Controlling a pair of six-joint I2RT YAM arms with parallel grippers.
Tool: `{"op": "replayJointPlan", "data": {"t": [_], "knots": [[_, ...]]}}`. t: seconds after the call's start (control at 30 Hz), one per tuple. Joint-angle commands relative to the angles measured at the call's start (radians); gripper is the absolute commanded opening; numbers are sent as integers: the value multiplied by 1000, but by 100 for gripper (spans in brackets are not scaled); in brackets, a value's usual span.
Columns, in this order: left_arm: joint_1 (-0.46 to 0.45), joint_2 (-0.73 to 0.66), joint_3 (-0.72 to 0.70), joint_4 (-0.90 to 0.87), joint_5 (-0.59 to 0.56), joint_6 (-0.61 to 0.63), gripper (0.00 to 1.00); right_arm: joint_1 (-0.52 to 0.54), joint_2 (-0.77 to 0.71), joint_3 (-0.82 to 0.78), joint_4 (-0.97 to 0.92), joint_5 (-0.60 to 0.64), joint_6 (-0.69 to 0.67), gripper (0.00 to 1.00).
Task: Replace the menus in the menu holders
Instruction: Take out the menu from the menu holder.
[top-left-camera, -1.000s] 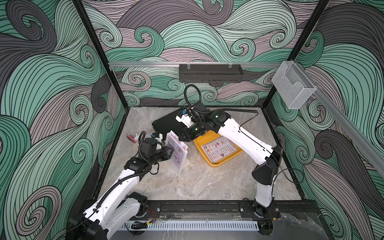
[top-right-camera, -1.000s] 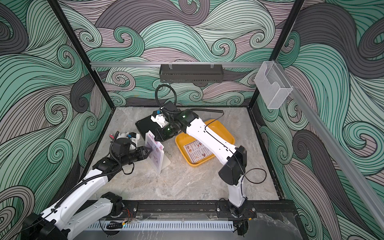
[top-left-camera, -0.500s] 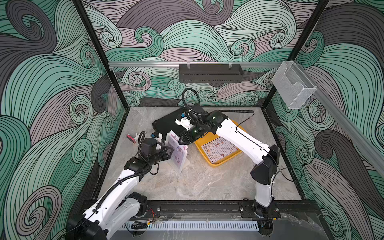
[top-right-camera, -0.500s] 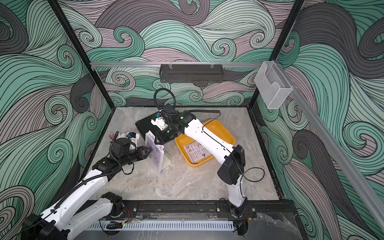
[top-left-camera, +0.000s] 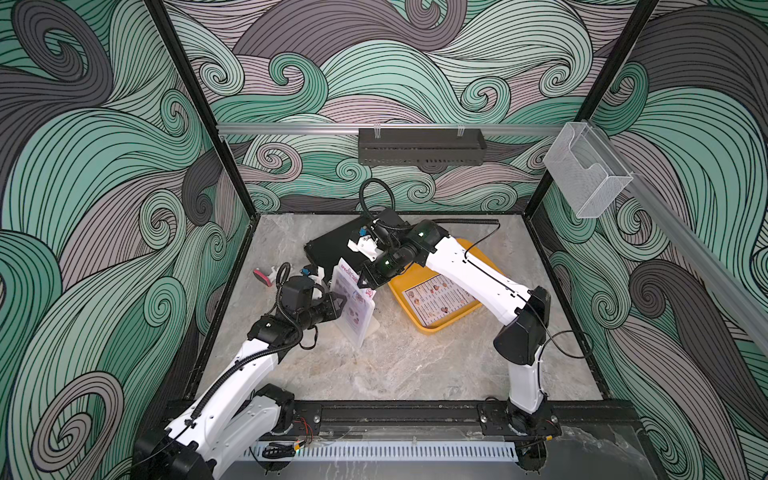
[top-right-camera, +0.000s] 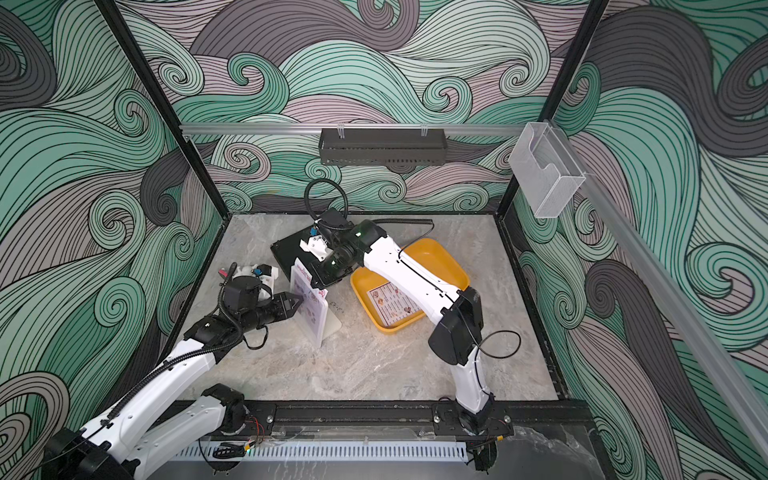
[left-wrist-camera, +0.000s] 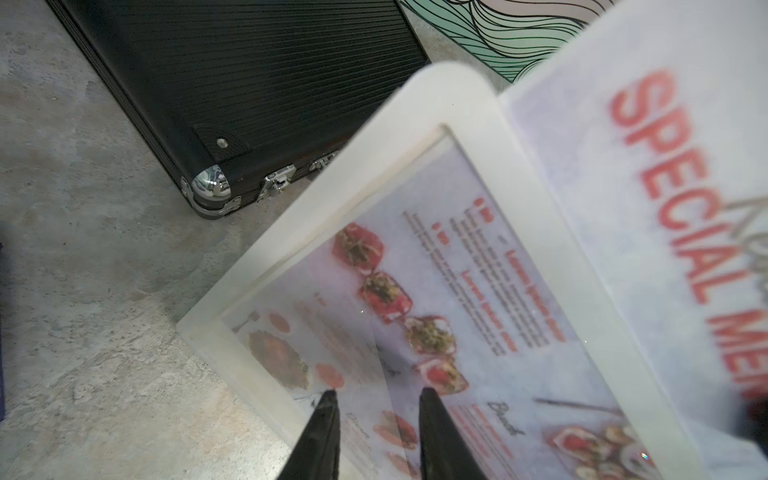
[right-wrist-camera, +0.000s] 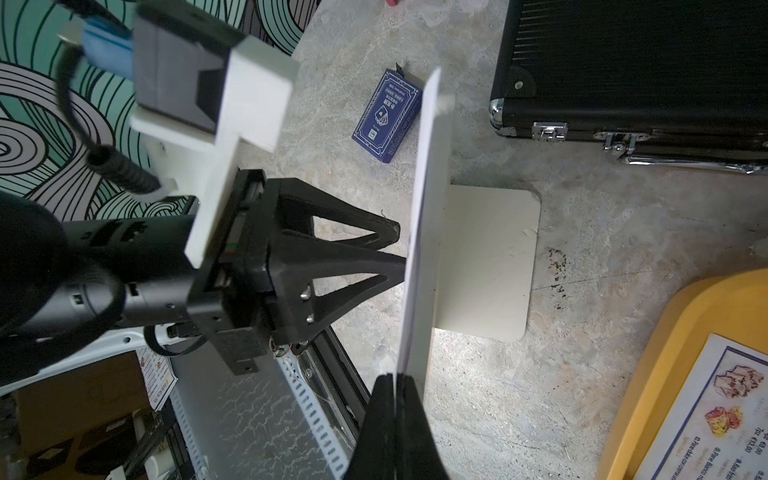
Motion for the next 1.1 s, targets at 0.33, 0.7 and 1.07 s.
{"op": "replayJointPlan", "data": {"t": [0.33,0.7,1.07], "knots": [[-6,-13,-10,8,-10,-8,32,-9,-207,-189,88,82,31,68],[-6,-8,-23,9,-4,-25,32,-4,-381,-611,552,47,292,67],[-7,-17,-19,-18,-5,-35,32,-1,-352,-633,649,57,327,27]]}}
